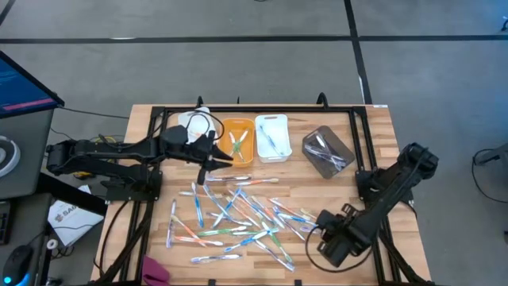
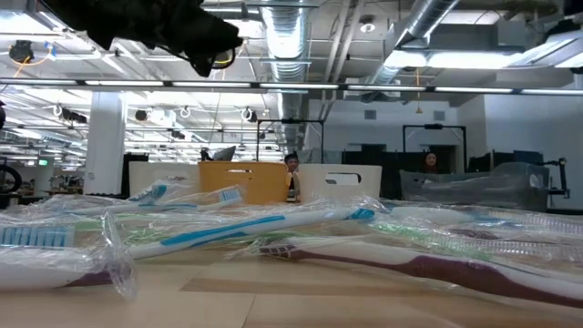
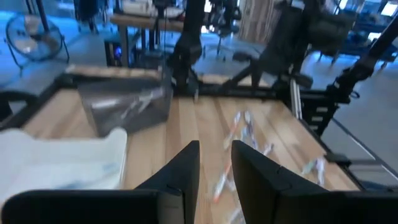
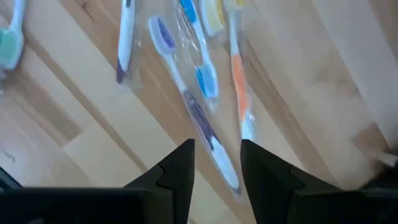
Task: Pick & Place Toothbrushes
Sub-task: Put the white orange toothbrush into the left white bin
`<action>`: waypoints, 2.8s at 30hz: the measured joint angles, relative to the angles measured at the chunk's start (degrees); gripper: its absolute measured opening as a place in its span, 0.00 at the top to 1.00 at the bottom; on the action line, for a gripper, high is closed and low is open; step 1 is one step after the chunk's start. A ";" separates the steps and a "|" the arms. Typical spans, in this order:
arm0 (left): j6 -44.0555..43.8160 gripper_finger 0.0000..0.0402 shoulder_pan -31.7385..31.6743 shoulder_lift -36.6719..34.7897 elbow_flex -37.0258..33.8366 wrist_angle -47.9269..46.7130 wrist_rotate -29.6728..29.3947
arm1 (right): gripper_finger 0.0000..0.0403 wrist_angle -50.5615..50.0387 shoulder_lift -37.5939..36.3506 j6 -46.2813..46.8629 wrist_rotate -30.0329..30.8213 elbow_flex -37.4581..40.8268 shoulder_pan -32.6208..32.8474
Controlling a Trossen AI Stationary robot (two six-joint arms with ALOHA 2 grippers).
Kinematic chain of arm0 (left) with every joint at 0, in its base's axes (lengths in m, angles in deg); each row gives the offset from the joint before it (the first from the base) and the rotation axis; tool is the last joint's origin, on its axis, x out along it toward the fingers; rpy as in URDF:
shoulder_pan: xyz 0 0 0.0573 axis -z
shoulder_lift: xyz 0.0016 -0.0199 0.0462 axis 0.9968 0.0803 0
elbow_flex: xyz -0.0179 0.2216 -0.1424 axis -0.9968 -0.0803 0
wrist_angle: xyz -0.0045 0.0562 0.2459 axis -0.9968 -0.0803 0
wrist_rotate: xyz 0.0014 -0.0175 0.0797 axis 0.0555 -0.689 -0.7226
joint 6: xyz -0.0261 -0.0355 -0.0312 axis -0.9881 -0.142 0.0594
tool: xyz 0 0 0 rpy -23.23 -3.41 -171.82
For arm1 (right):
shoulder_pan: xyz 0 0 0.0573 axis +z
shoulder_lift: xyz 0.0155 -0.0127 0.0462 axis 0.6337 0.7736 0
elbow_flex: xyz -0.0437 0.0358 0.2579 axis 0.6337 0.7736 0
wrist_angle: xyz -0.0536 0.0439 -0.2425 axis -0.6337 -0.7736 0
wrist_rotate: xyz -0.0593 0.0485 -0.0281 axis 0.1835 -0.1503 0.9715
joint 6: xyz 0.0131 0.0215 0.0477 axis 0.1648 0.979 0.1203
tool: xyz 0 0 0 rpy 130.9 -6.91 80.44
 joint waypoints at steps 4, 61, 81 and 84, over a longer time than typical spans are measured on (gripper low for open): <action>0.04 0.78 0.00 0.00 0.00 3.42 -0.02 | 0.70 0.54 0.38 -4.16 0.00 0.00 -2.03; 11.60 0.78 -0.01 0.00 -1.73 7.27 -0.02 | 0.70 21.68 -6.82 -11.59 4.38 21.92 -1.60; 12.12 0.78 -0.02 0.00 -1.75 8.60 -0.02 | 0.77 25.33 1.12 -12.95 -0.87 21.75 -3.59; 12.15 0.78 0.00 0.00 -1.75 8.68 -0.02 | 0.87 26.00 -0.53 -12.67 -1.86 21.83 -4.89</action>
